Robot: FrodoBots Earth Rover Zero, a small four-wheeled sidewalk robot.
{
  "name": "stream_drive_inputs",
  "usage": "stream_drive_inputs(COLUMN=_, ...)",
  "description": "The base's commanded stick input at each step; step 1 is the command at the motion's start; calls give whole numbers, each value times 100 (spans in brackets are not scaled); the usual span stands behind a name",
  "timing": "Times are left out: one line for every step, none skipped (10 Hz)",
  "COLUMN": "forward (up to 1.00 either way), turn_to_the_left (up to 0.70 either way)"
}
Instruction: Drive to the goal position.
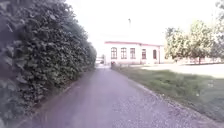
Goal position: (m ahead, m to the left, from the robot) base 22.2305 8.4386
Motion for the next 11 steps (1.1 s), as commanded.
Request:
stream_drive_inputs(forward=44, turn_to_the_left=2)
stream_drive_inputs(forward=44, turn_to_the_left=2)
stream_drive_inputs(forward=44, turn_to_the_left=2)
stream_drive_inputs(forward=44, turn_to_the_left=2)
stream_drive_inputs(forward=44, turn_to_the_left=2)
stream_drive_inputs(forward=44, turn_to_the_left=2)
stream_drive_inputs(forward=44, turn_to_the_left=2)
stream_drive_inputs(forward=44, turn_to_the_left=2)
stream_drive_inputs(forward=44, turn_to_the_left=2)
stream_drive_inputs(forward=44, turn_to_the_left=2)
stream_drive_inputs(forward=44, turn_to_the_left=2)
